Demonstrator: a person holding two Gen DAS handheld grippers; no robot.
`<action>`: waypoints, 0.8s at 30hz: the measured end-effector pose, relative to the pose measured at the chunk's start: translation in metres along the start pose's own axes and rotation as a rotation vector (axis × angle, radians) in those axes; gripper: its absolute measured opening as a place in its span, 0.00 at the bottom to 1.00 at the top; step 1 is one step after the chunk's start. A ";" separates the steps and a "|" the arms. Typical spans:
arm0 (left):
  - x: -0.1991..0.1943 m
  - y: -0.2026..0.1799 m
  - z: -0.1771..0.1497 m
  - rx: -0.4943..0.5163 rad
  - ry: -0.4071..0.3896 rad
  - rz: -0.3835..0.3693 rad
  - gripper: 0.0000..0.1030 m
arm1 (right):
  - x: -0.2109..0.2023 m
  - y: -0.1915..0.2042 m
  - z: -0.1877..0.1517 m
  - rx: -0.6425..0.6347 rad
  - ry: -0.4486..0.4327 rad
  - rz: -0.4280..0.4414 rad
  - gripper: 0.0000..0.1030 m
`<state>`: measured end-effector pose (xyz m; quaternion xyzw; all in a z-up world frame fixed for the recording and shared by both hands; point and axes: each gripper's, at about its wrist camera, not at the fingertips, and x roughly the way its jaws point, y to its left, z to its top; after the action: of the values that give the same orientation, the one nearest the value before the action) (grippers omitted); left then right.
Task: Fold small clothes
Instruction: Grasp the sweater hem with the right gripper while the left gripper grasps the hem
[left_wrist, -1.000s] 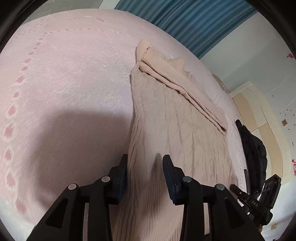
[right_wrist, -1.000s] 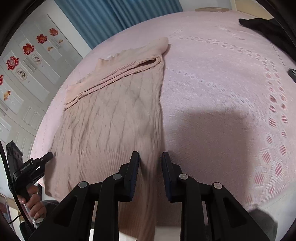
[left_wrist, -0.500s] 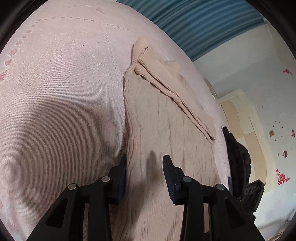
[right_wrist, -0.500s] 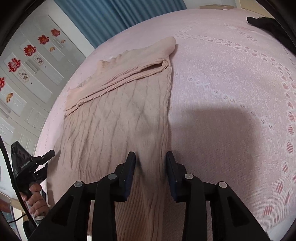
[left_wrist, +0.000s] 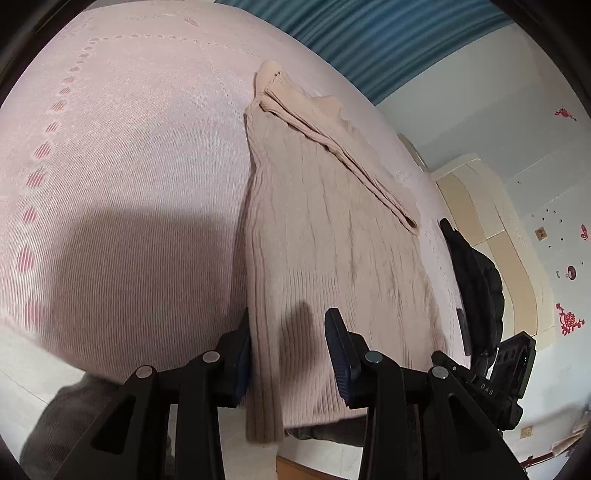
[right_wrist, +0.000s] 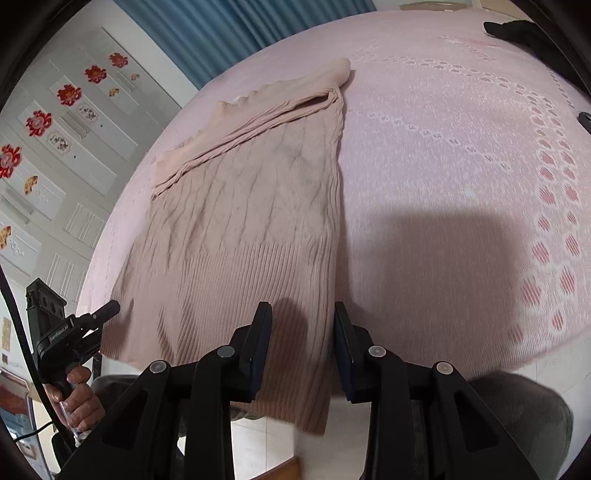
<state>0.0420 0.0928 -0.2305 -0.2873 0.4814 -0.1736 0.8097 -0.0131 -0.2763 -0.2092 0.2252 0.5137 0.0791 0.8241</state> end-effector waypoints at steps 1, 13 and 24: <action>-0.001 0.000 -0.003 -0.002 0.002 -0.005 0.34 | -0.001 0.000 -0.002 0.000 0.001 -0.002 0.33; -0.009 0.001 -0.016 -0.023 -0.048 0.048 0.17 | -0.007 0.010 -0.015 -0.058 -0.020 -0.064 0.29; -0.005 -0.004 -0.017 0.010 -0.062 0.112 0.14 | -0.002 0.012 -0.017 -0.057 -0.046 -0.108 0.14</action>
<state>0.0245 0.0873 -0.2310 -0.2610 0.4706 -0.1215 0.8340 -0.0278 -0.2617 -0.2086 0.1754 0.5034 0.0439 0.8449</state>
